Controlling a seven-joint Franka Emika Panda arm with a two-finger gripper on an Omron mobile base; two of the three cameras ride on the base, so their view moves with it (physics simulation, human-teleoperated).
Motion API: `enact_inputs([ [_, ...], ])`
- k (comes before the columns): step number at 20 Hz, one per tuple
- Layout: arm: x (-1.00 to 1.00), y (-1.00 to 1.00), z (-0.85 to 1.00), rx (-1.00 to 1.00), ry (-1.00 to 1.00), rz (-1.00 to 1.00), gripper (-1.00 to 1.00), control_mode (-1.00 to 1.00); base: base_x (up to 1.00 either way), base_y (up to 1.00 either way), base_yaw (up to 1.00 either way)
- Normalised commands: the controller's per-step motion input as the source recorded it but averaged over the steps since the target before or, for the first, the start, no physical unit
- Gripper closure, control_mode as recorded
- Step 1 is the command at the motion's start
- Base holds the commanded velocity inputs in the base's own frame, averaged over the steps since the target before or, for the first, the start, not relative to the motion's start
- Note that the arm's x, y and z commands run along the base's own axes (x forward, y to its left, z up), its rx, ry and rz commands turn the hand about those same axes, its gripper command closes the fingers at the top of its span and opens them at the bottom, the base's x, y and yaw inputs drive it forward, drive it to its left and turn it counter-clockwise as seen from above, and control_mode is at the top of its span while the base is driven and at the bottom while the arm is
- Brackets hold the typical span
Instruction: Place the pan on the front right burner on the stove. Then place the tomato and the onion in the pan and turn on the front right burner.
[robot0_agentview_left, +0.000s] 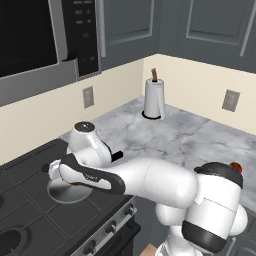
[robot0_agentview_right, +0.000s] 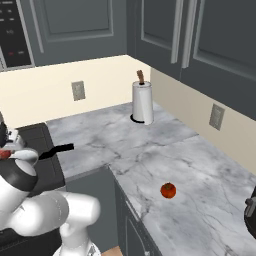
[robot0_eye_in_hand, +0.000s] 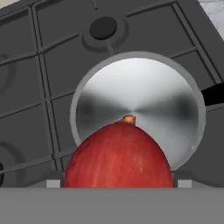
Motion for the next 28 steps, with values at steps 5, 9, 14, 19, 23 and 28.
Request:
enact_inputs([
  [5,0.22,0.18,-0.13,-0.01,-0.04,0.00,1.00,-1.00,0.00,0.00,0.00],
  [9,0.19,0.10,-0.18,0.00,0.00,0.00,1.00,-1.00,0.00,0.00,0.00],
  [14,0.08,0.08,-0.17,-0.04,0.00,0.00,1.00,-1.00,0.00,0.00,0.00],
  [19,0.08,0.06,-0.14,-0.07,0.00,0.00,1.00,-1.00,0.00,0.00,0.00],
  [23,0.09,0.01,-0.16,-0.06,0.00,0.00,1.00,-1.00,0.00,0.00,0.00],
  [28,0.09,0.00,-0.21,-0.05,0.00,0.00,1.00,-1.00,0.00,0.00,0.00],
])
